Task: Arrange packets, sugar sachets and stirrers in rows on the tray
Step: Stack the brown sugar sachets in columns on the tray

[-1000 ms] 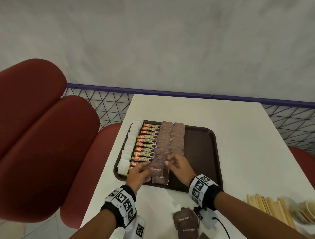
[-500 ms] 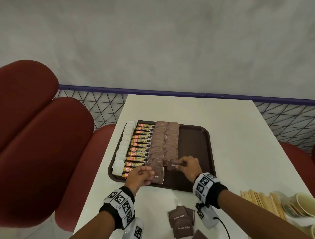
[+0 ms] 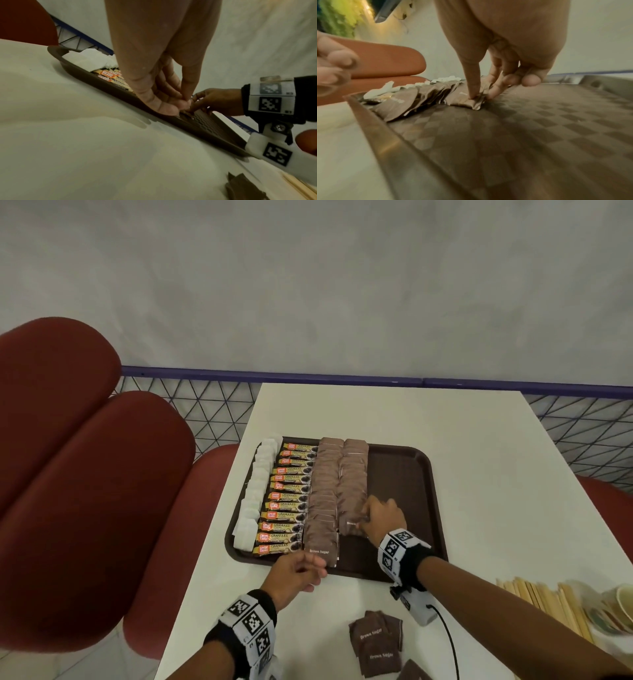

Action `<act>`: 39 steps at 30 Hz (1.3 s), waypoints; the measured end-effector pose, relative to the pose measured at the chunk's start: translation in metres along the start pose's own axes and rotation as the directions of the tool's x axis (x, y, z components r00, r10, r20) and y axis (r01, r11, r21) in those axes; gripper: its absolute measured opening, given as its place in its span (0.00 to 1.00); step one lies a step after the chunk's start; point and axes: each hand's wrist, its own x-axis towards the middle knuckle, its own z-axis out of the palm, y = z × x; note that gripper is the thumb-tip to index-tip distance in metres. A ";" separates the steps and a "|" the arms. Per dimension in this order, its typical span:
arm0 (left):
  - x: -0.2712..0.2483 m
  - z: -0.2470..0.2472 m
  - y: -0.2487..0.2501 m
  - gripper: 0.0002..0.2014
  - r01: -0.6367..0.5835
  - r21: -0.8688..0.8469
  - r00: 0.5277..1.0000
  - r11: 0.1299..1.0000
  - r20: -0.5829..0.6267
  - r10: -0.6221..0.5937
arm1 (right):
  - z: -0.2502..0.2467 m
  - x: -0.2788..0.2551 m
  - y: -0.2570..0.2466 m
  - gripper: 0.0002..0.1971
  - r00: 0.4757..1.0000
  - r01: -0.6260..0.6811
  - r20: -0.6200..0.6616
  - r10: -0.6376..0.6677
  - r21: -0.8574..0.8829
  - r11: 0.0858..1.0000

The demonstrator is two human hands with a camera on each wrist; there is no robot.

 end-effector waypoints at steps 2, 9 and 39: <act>0.000 0.002 -0.001 0.12 -0.012 0.085 0.999 0.996 0.037 0.009 | -0.001 -0.001 0.000 0.19 0.997 0.042 -0.068 -0.042 -0.007 0.999; -0.012 0.027 -0.006 0.12 -0.100 0.428 0.983 0.898 0.184 0.022 | -0.013 -0.050 0.023 0.11 0.975 0.185 -0.169 -0.144 0.264 0.947; -0.030 0.097 -0.026 0.21 -0.243 0.596 0.922 0.766 0.387 -0.008 | 0.041 -0.161 0.086 0.21 0.933 0.221 0.201 -0.297 0.330 0.918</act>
